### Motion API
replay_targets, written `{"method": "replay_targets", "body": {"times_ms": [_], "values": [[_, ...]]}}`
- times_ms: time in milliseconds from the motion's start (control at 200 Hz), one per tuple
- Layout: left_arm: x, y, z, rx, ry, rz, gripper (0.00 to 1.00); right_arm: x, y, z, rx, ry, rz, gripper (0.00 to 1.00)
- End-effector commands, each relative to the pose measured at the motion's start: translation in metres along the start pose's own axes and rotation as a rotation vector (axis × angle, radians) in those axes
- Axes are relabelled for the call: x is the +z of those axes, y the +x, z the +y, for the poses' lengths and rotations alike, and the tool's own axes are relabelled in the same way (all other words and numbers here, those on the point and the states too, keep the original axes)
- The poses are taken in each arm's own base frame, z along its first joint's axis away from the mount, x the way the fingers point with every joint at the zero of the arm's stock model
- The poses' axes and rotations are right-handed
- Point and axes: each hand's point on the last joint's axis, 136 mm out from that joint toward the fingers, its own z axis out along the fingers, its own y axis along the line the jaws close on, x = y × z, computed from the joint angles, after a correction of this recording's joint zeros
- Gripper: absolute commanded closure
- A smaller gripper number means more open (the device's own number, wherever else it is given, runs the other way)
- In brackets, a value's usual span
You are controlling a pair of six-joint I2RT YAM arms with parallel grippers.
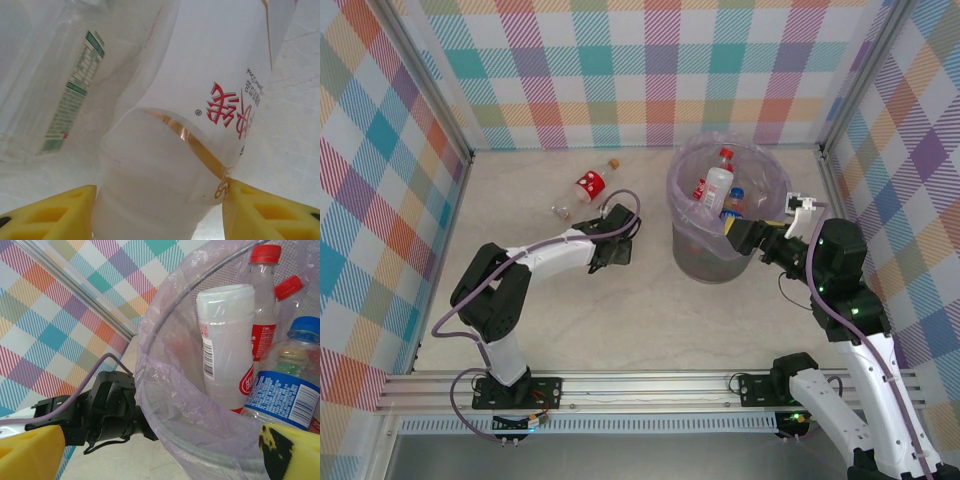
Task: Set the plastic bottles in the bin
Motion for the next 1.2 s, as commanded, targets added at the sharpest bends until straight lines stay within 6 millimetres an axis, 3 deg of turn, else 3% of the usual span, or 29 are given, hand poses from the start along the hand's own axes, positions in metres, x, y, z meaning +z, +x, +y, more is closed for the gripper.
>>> {"method": "replay_targets", "body": {"times_ms": [0,215,370,845,1075,1195], "values": [[-0.03,0.002,0.0,-0.067,0.035,-0.021,0.41,-0.005,-0.006,0.005,-0.036,-0.005,-0.025,0.01],[-0.065,0.027,0.005,-0.053,0.052,-0.031,0.41,0.002,-0.004,0.004,-0.03,-0.017,-0.013,0.01],[-0.078,0.028,0.005,-0.051,0.084,-0.04,0.36,0.009,-0.003,0.004,-0.023,-0.032,0.0,0.01],[-0.061,0.02,-0.017,-0.013,0.136,-0.029,0.3,0.0,-0.004,0.005,-0.03,-0.016,-0.011,0.01],[-0.056,0.017,-0.024,0.004,0.149,-0.028,0.09,0.0,-0.003,0.005,-0.031,-0.014,-0.006,0.01],[-0.047,0.017,-0.026,0.011,0.136,-0.03,0.05,0.0,-0.003,0.005,-0.032,-0.013,-0.005,0.01]]}}
